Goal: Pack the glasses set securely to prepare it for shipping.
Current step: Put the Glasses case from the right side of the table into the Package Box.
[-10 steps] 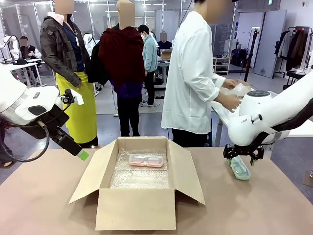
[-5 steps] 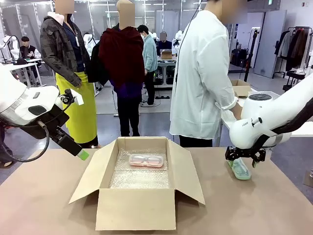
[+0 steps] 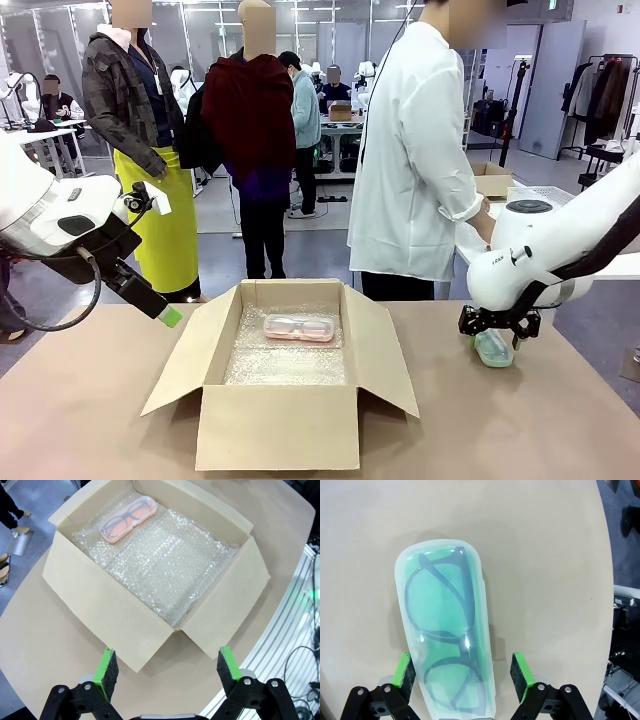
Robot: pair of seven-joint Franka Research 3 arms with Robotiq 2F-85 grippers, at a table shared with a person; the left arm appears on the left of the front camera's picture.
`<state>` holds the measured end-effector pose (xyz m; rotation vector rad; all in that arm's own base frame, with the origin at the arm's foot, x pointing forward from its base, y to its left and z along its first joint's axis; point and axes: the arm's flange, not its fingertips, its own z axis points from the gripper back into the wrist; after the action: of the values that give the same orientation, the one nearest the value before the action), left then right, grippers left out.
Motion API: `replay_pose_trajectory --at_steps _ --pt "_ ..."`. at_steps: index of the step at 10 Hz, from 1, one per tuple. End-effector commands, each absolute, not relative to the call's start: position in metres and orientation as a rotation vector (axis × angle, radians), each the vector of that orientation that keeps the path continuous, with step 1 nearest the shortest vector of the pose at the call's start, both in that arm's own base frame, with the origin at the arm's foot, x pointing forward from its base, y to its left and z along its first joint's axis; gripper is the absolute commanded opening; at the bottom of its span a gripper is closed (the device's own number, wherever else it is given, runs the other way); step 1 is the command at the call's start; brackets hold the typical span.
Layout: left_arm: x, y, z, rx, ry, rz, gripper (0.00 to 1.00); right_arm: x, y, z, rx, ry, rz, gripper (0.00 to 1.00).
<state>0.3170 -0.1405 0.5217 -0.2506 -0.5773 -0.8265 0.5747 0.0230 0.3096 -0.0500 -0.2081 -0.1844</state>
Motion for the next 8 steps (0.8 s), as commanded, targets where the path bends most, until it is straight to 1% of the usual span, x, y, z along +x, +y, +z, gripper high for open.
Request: replay_pose_trajectory --at_steps 1,3,8 --pt "0.3171 -0.1384 0.5223 -0.263 -0.580 -0.837 1.00 0.5701 0.0208 0.3080 -0.014 -0.208 -0.187 0.92" --pt "0.3171 -0.1384 0.5223 -0.263 -0.580 -0.837 1.00 0.5735 0.0215 0.3099 -0.004 -0.229 -0.197 0.76" --pt "0.3171 -0.1384 0.5223 -0.263 -0.580 -0.837 1.00 0.5735 0.0218 0.3168 -0.012 -0.237 -0.199 0.26"
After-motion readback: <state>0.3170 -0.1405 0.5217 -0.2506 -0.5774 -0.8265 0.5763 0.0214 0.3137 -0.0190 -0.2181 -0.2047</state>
